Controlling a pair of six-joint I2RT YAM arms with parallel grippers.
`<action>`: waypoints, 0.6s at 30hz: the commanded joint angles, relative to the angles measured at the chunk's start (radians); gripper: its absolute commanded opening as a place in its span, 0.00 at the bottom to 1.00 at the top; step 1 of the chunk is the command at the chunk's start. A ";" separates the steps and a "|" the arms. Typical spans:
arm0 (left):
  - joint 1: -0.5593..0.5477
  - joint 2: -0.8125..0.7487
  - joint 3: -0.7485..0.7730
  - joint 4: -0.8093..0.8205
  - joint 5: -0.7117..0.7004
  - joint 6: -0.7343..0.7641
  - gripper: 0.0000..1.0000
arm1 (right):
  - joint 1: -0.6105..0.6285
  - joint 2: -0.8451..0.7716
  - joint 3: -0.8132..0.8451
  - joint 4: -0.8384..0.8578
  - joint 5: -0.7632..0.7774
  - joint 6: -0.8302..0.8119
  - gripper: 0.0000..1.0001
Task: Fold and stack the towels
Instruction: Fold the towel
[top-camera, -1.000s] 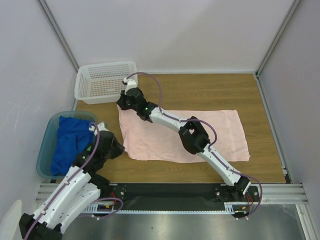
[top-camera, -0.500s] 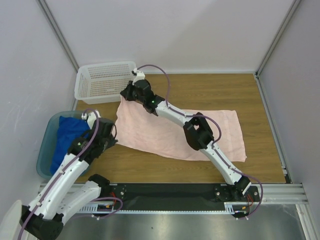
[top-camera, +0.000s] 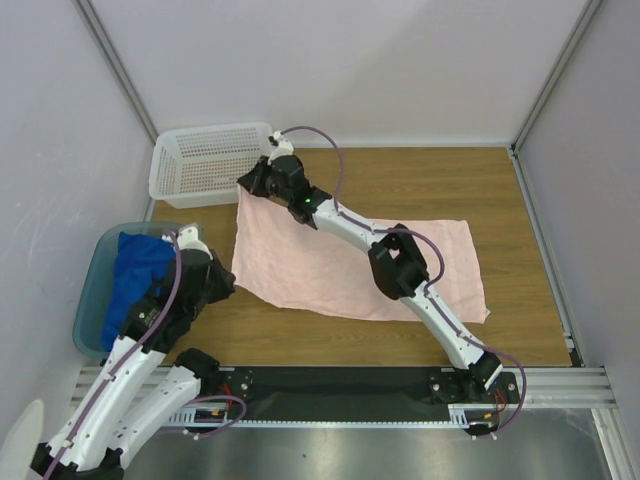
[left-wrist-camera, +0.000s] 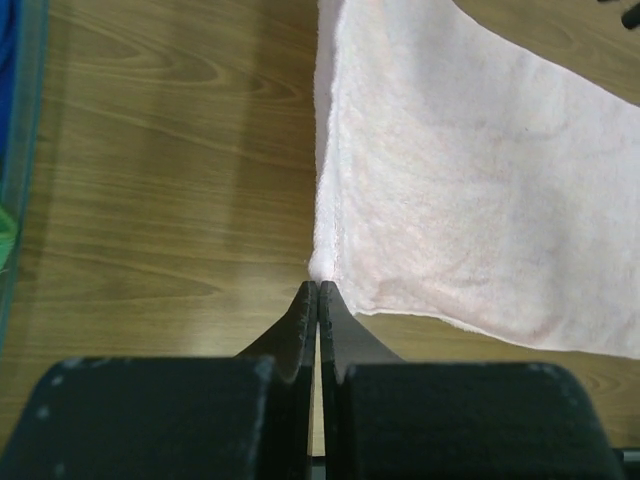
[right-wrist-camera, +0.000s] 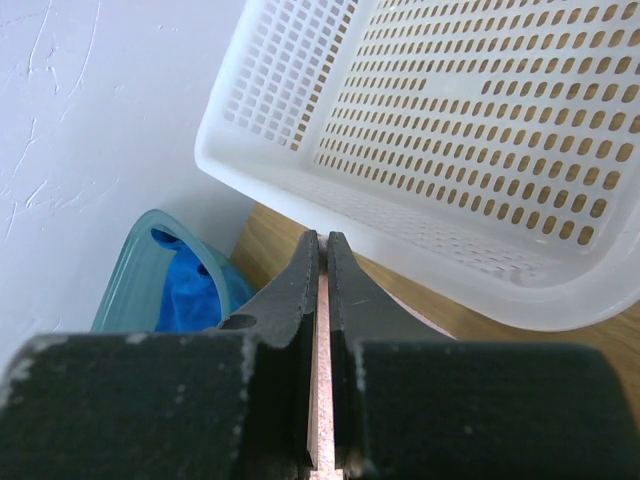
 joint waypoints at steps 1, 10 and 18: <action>-0.015 -0.008 -0.013 0.074 0.075 0.051 0.00 | -0.025 -0.076 0.042 -0.002 0.006 0.000 0.00; -0.091 0.041 -0.016 0.153 0.097 0.025 0.00 | -0.080 -0.216 -0.158 -0.013 -0.031 -0.047 0.00; -0.234 0.152 0.016 0.252 0.017 -0.023 0.00 | -0.146 -0.354 -0.335 -0.024 -0.046 -0.092 0.00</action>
